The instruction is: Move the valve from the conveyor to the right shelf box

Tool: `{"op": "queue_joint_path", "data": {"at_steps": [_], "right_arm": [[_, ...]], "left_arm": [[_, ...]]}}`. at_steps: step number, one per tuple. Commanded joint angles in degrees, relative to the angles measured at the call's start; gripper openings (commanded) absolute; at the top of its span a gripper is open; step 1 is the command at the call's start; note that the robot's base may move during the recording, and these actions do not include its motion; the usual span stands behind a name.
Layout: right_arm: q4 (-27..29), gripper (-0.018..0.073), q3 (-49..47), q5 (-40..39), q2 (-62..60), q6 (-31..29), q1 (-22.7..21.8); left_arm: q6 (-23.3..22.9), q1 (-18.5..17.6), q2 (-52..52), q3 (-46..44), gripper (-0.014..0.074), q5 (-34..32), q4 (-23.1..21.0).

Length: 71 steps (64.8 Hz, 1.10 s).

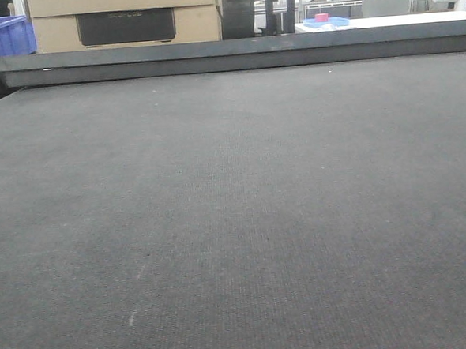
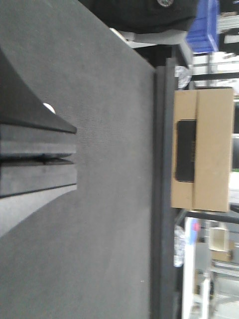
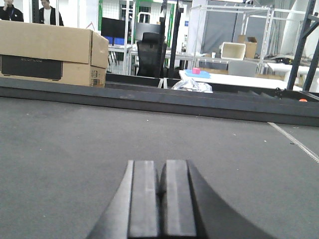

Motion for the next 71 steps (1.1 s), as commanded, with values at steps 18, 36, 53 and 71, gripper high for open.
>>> {"op": "queue_joint_path", "data": {"at_steps": [18, 36, 53, 71], "right_arm": [[-0.26, -0.0163, -17.3, 20.3, 24.97, -0.47, 0.04], [-0.26, -0.0163, -29.92, 35.66, 46.96, -0.47, 0.04], [-0.26, -0.0148, -41.27, 46.01, 59.78, -0.47, 0.04], [-0.26, 0.0475, -48.01, 50.53, 71.59, -0.47, 0.04]], "left_arm": [[-0.38, 0.18, 24.34, -18.13, -0.0111, 22.94, -3.72], [-0.38, 0.18, 44.35, -27.98, -0.0111, 27.62, -3.83], [-0.38, 0.18, 56.72, -36.85, -0.0111, 34.47, -3.59], [-0.38, 0.18, 62.03, -38.89, -0.0111, 34.52, -3.59]]}}
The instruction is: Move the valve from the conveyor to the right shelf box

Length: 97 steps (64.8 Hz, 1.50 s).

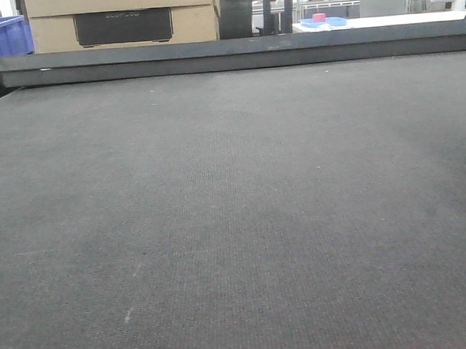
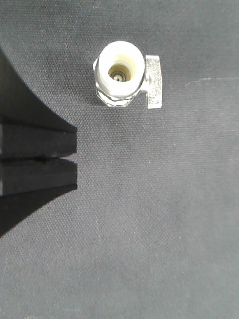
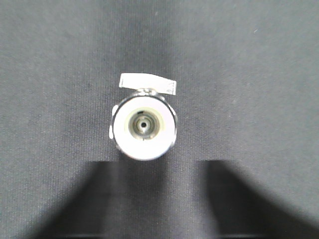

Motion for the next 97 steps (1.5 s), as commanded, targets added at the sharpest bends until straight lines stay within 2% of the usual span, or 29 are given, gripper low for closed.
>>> {"op": "queue_joint_path", "data": {"at_steps": [1, 5, 22, 41, 45, 49, 54, 63, 72, 80, 84, 92, 97], "right_arm": [[-0.26, 0.051, -1.34, 0.73, 3.48, -0.44, 0.04], [-0.26, 0.0573, -1.34, 0.76, 5.72, -0.44, 0.04], [-0.26, 0.0549, -1.34, -2.34, 15.12, -0.44, 0.04], [-0.1, 0.0544, -1.11, -5.26, 18.7, -0.34, 0.04], [0.27, 0.0506, -1.11, -5.45, 18.82, 0.2, 0.04], [0.64, 0.0409, -1.11, -5.45, 18.82, 1.42, 0.04], [0.64, 0.0226, -1.11, -5.45, 18.82, 3.33, 0.04], [0.64, -0.0171, -1.11, -5.22, 18.82, 5.25, 0.04], [0.64, -0.0158, -1.55, -3.21, 18.61, 5.67, 0.04], [0.64, -0.0158, -3.34, 0.54, 17.09, 5.67, 0.04], [0.64, -0.0158, -4.14, 0.54, 15.69, 5.67, 0.04], [0.64, -0.0159, -5.4, 1.04, 13.59, 5.67, 0.04], [0.64, -0.0159, -6.01, 1.64, 12.92, 5.67, 0.04]], "left_arm": [[-0.38, 0.18, 0.54, -0.5, -0.0111, 0.13, -0.25], [-0.38, 0.18, 0.96, -0.5, -0.0111, 0.13, -0.25], [-0.38, 0.18, 0.96, -0.5, -0.0111, 0.13, -0.25], [-0.38, 0.18, 0.96, -0.5, -0.0111, 0.68, -0.37], [-0.38, 0.18, 0.96, -0.5, -0.0111, 0.72, -0.48], [-0.38, 0.18, 0.96, -0.5, -0.0111, 0.72, -1.04], [-0.8, 0.18, 0.96, -0.5, -0.0111, 0.72, -1.72], [-7.91, 0.18, 0.96, -0.5, -0.0111, -1.4, -0.76], [-8.14, 0.18, 0.96, -0.5, -0.0111, -0.43, -0.26], [-8.14, 0.18, 0.96, -0.77, -0.0107, 2.62, 6.04], [-7.75, 0.18, 0.96, -1.7, -0.0055, 3.34, 9.53], [-7.37, 0.18, 1.07, -4.47, 0.0188, 3.73, 12.88], [-6.29, 0.18, 2.03, -6.06, 0.0323, 3.95, 13.41]]}}
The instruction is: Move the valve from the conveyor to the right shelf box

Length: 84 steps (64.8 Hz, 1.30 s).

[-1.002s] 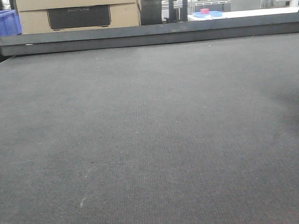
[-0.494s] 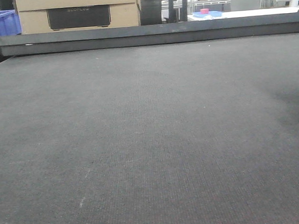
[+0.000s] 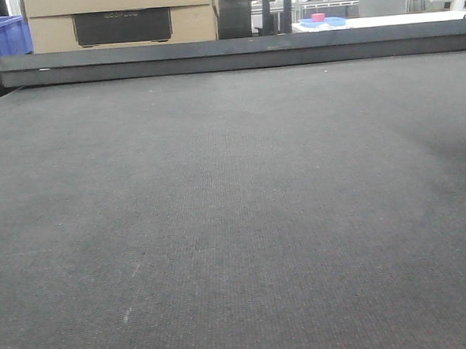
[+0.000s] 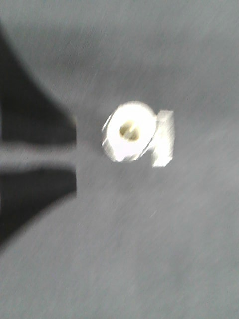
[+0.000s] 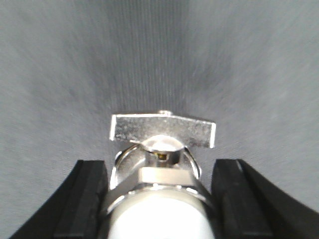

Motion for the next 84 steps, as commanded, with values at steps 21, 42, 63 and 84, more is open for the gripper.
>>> {"op": "queue_joint_path", "data": {"at_steps": [21, 42, 63, 84], "right_arm": [[-0.41, -0.0159, -1.27, 3.02, -2.36, -0.24, -0.09], [-0.41, -0.0159, -1.27, 3.02, -2.36, -0.37, -0.09], [-0.41, -0.0159, -1.27, 2.08, -2.36, -0.37, -0.09], [-0.41, -0.0159, -1.27, 2.08, -2.36, -0.37, -0.09]], "left_arm": [[5.85, 2.79, 14.31, -6.76, 0.0406, 5.6, -0.42], [7.62, 5.28, 21.32, -6.99, 0.0406, 1.61, -3.32], [7.62, 5.28, 25.19, -6.89, 0.0406, 1.23, -3.21], [7.62, 5.28, 26.86, -6.5, 0.0344, 0.98, -3.21]]}}
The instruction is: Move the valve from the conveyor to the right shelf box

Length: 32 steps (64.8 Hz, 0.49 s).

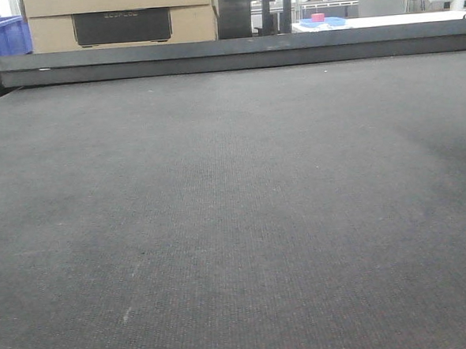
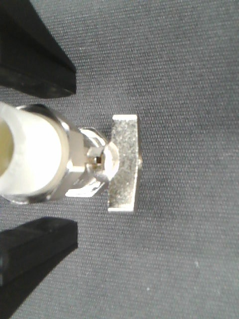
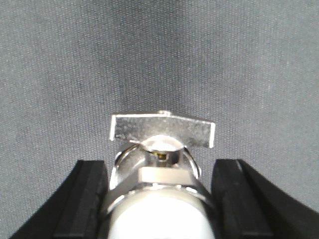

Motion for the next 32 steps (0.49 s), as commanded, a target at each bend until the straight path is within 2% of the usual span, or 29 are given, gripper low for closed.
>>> {"op": "queue_joint_path", "data": {"at_steps": [1, 13, 15, 26, 32], "right_arm": [[-0.63, -0.0159, -0.73, -0.68, -1.09, -0.25, -0.09], [0.84, -0.0159, -0.73, -0.68, -1.44, -0.25, -0.09], [1.1, -0.0159, -0.73, -0.68, -1.62, -0.25, -0.09], [1.21, -0.0159, -0.73, -2.68, -4.97, -0.25, -0.09], [1.21, -0.0159, -0.73, -4.24, -7.93, -0.34, -0.09]], "left_arm": [[-0.2, 0.11, -0.02, -0.01, 0.0325, -0.39, -0.4], [-0.64, 0.11, -0.02, -0.01, -0.0074, 0.74, -0.51], [-0.64, 0.11, -0.02, -0.01, -0.0114, 0.74, -0.51], [-0.64, 0.11, -1.56, -0.14, -0.0111, 0.23, -0.78], [-0.64, 0.11, -4.91, -0.14, -0.0111, -1.61, -2.32]]}}
